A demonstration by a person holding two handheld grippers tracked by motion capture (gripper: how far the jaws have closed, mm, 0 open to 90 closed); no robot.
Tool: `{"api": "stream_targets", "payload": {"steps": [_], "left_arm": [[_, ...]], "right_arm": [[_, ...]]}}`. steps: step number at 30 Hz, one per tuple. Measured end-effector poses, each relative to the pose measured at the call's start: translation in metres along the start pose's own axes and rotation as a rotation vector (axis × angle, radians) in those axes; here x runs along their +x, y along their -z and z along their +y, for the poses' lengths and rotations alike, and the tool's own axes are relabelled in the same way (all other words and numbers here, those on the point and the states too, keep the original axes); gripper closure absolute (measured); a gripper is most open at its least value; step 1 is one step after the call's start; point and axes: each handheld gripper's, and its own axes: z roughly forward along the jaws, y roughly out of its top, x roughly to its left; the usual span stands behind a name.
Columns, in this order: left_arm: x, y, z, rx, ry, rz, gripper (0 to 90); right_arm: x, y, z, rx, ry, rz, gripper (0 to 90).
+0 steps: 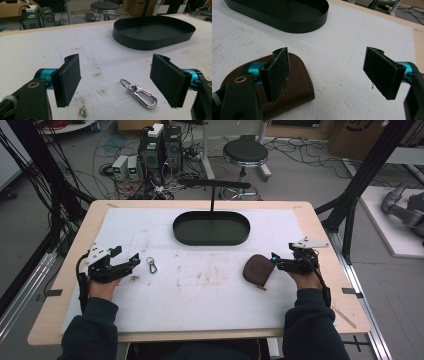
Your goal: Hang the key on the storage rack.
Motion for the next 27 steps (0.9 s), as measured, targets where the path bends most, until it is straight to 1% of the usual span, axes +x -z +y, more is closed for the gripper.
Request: {"api": "stream_targets", "payload": {"steps": [8,12,17,18,22,24,26,27], "left_arm": [[0.001,-0.002,0.0,-0.003,0.008,-0.005,24.4],[0.0,-0.006,-0.001,0.009,0.013,-0.008,24.5],[-0.001,-0.011,-0.001,0.022,0.012,-0.013,29.2],[-0.002,-0.012,-0.001,0.028,0.01,-0.017,30.3],[-0.003,-0.015,-0.002,0.044,0.008,-0.037,35.8],[-0.003,-0.017,-0.001,0.059,0.015,-0.048,36.4],[-0.004,-0.021,-0.002,0.072,0.041,-0.069,34.3],[-0.005,-0.025,-0.003,0.09,0.056,-0.082,29.3]], "right_arm": [[0.002,0.0,0.001,-0.009,0.003,0.013,21.6],[0.001,0.001,0.0,-0.012,-0.002,0.022,21.6],[-0.001,0.004,-0.005,-0.007,-0.012,0.02,21.6],[-0.001,0.005,-0.006,-0.008,-0.018,0.02,21.6],[0.0,0.008,-0.007,-0.008,-0.008,0.016,21.6],[0.001,0.009,-0.008,-0.005,-0.005,0.013,21.6],[0.003,0.008,-0.008,-0.003,-0.001,0.014,21.6],[0.003,0.008,-0.007,-0.002,0.001,0.016,21.6]]}}
